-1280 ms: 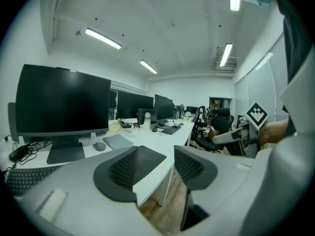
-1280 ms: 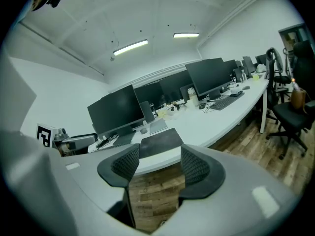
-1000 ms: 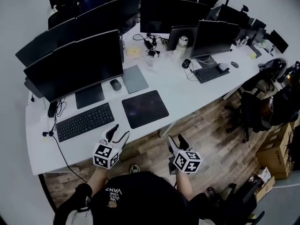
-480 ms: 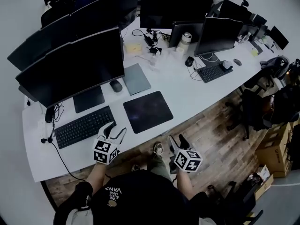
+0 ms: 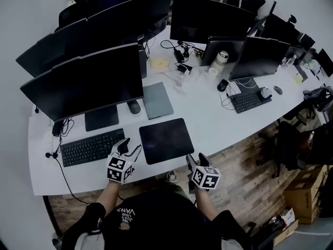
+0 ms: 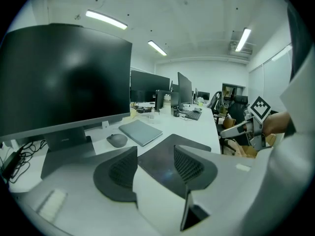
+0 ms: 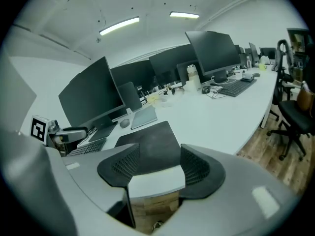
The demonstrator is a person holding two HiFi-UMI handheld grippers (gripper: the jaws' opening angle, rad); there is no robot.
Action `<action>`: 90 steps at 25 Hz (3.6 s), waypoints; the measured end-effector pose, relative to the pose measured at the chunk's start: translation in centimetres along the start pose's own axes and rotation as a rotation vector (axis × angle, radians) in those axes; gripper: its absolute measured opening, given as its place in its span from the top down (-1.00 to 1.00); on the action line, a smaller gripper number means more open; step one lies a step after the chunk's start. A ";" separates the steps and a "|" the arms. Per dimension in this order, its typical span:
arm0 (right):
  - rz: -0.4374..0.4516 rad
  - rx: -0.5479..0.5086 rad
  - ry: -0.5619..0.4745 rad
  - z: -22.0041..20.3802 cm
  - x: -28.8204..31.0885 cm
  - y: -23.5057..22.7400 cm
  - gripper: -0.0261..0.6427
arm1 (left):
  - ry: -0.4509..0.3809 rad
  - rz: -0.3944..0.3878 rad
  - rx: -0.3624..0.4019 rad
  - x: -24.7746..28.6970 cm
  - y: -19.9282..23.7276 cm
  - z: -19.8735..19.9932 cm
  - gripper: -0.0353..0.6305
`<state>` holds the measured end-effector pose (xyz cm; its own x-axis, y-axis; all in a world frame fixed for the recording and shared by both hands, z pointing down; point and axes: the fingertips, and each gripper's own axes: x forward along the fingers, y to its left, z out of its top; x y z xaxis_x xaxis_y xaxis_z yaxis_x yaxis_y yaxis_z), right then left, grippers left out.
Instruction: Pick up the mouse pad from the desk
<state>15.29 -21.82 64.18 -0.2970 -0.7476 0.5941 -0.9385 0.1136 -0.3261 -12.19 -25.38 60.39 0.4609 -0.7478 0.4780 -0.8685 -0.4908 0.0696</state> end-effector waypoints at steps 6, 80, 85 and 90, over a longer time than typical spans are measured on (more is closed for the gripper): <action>0.034 -0.015 0.079 0.0 3.3 -1.3 0.17 | 0.062 0.019 0.016 4.4 1.1 -0.4 0.27; 0.002 -0.136 0.159 -2.6 7.2 -1.2 0.76 | 0.394 -0.112 0.030 12.7 0.5 -3.1 0.76; 0.024 -0.107 0.118 -1.7 6.4 -0.5 0.78 | 0.343 -0.121 0.011 11.6 0.0 -1.8 0.76; 0.030 -0.080 0.067 -0.6 5.0 0.0 0.79 | 0.274 -0.131 -0.009 9.9 -0.5 -0.2 0.77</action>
<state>13.66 -25.14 67.61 -0.3341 -0.6981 0.6333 -0.9391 0.1893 -0.2867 -7.19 -32.44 65.31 0.5037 -0.5289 0.6830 -0.8070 -0.5703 0.1535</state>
